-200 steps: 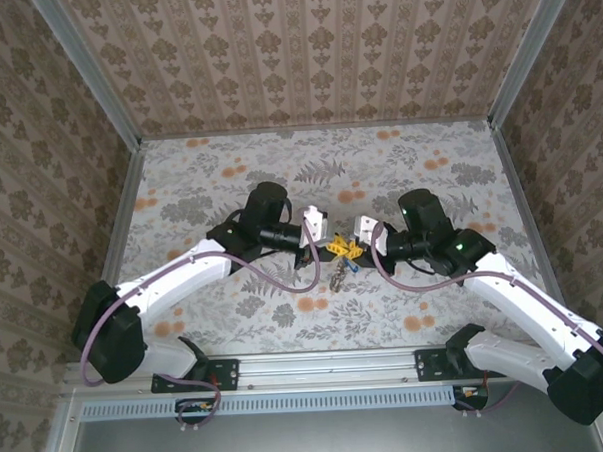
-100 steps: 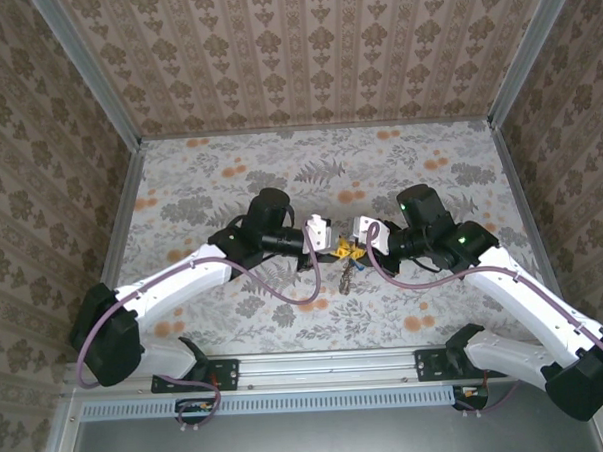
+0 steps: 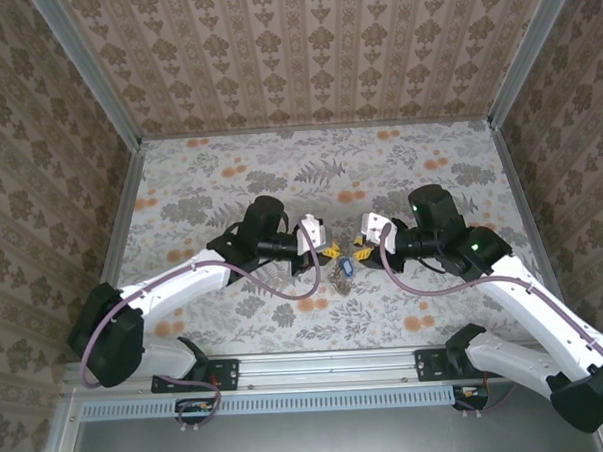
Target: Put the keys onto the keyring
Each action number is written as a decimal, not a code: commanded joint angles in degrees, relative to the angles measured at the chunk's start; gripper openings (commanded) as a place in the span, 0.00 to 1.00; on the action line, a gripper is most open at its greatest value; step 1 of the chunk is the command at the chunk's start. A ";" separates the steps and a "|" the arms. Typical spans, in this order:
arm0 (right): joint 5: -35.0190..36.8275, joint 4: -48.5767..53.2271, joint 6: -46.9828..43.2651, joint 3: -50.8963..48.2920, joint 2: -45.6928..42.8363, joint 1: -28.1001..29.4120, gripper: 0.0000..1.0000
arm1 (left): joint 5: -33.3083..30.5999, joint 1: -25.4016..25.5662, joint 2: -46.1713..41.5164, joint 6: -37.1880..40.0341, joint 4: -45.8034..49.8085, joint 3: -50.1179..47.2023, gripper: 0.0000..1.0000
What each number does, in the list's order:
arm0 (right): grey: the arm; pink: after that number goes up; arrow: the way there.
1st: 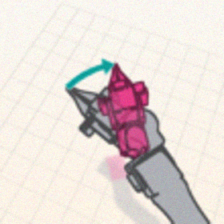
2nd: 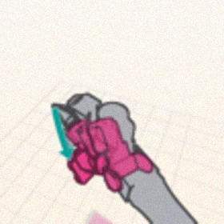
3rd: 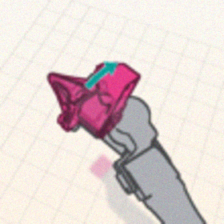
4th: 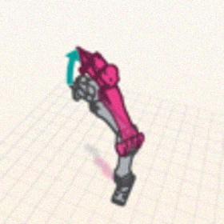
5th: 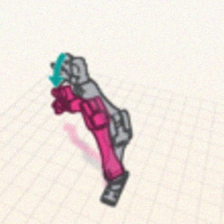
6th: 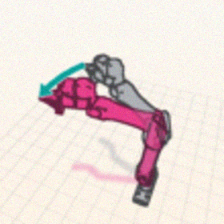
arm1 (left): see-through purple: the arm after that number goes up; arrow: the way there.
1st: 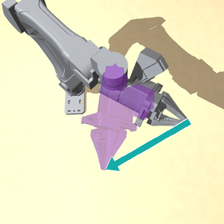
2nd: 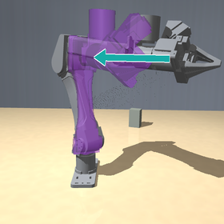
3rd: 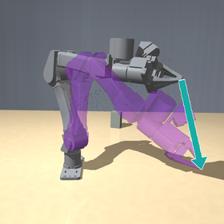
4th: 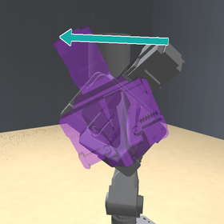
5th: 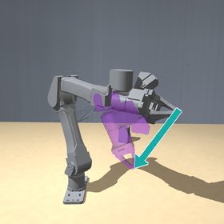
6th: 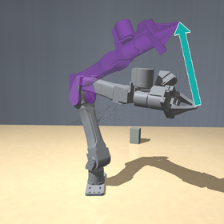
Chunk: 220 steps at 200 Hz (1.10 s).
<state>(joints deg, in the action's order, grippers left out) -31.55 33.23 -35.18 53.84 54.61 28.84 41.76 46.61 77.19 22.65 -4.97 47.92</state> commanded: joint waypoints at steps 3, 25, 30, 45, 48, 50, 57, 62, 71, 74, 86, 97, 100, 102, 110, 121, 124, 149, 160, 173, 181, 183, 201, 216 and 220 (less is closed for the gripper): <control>-2.18 -1.13 1.46 -2.66 -0.19 -0.79 0.33 | 2.07 -0.12 -0.80 -4.59 -6.49 0.85 0.00; -3.21 -4.67 3.27 -4.75 -0.05 -0.98 0.39 | 3.02 -0.17 -1.41 -4.90 -6.93 1.48 0.00; -3.42 -5.41 3.70 -5.07 0.10 -0.98 0.39 | 3.34 -0.25 -1.51 -5.07 -7.33 1.44 0.00; -4.01 -7.30 4.63 -5.83 0.70 -0.98 0.39 | 4.56 -0.22 -1.60 -5.44 -8.35 1.40 0.00; -4.08 -7.48 4.76 -5.85 0.81 -1.00 0.38 | 4.76 -0.22 -1.60 -5.50 -8.45 1.43 0.00; -4.16 -7.59 4.85 -5.92 0.91 -0.98 0.38 | 4.81 -0.21 -1.60 -5.53 -8.56 1.48 0.00; -4.60 -8.22 5.08 -6.02 1.09 -0.98 0.38 | 5.15 -0.21 -1.60 -5.77 -8.98 1.45 0.00; -4.64 -8.61 5.15 -6.03 1.19 -0.98 0.38 | 5.45 -0.21 -1.54 -5.90 -9.41 1.36 0.00; -4.66 -9.03 5.28 -6.03 1.42 -0.98 0.38 | 5.99 -0.21 -1.51 -6.16 -10.14 1.18 0.00; -4.66 -9.06 5.18 -6.04 1.46 -0.98 0.38 | 6.19 -0.24 -1.46 -6.26 -10.40 1.10 0.00; -4.58 -9.05 4.97 -5.86 1.64 -1.07 0.37 | 7.11 -0.28 -1.35 -6.61 -11.39 0.94 0.00; -4.36 -9.06 4.84 -5.77 1.81 -1.07 0.37 | 7.72 -0.14 -1.25 -6.75 -11.94 0.81 0.00; -4.27 -9.06 4.83 -5.77 1.82 -1.09 0.37 | 7.98 -0.13 -1.24 -6.75 -12.16 0.76 0.00; -4.23 -9.04 4.85 -5.77 1.82 -1.07 0.37 | 8.16 -0.12 -1.18 -6.79 -12.23 0.72 0.00; -4.26 -9.15 4.79 -5.77 1.97 -1.06 0.35 | 8.87 -0.20 -1.08 -6.91 -12.81 0.63 0.00; -4.44 -9.15 4.77 -5.77 2.21 -1.15 0.31 | 9.63 -0.12 -1.04 -7.29 -14.04 0.52 0.00; -4.52 -9.11 4.75 -5.81 2.25 -1.14 0.30 | 9.78 -0.12 -1.00 -7.35 -14.36 0.46 0.00; -4.83 -9.37 4.84 -6.16 2.95 -1.15 0.23 | 11.69 -0.12 -0.90 -7.62 -16.12 0.51 0.00; -5.09 -9.78 5.08 -6.34 2.99 -1.15 0.23 | 12.61 -0.04 -0.83 -7.54 -16.74 0.67 0.00; -5.65 -10.36 5.27 -6.47 2.97 -1.18 0.22 | 13.39 0.10 -0.73 -7.62 -17.38 0.63 0.00; -6.05 -10.51 5.34 -6.38 3.04 -1.20 0.21 | 13.83 0.17 -0.64 -7.82 -17.81 0.55 0.00; -6.11 -10.59 5.42 -6.38 3.09 -1.19 0.21 | 13.93 0.15 -0.55 -7.87 -18.02 0.58 0.00; -6.58 -10.81 5.35 -6.33 3.31 -1.29 0.15 | 14.77 0.34 -0.24 -8.63 -19.58 0.42 0.00; -6.70 -11.00 5.04 -6.21 3.31 -1.25 0.11 | 14.81 0.44 -0.02 -8.94 -19.97 0.41 0.00; -6.76 -10.96 5.00 -6.21 3.31 -1.24 0.09 | 14.76 0.42 0.06 -8.99 -19.88 0.41 0.00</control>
<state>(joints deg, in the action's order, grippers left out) -37.58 22.72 -30.48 48.18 57.19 27.99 52.03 46.46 77.19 15.49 -19.14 47.94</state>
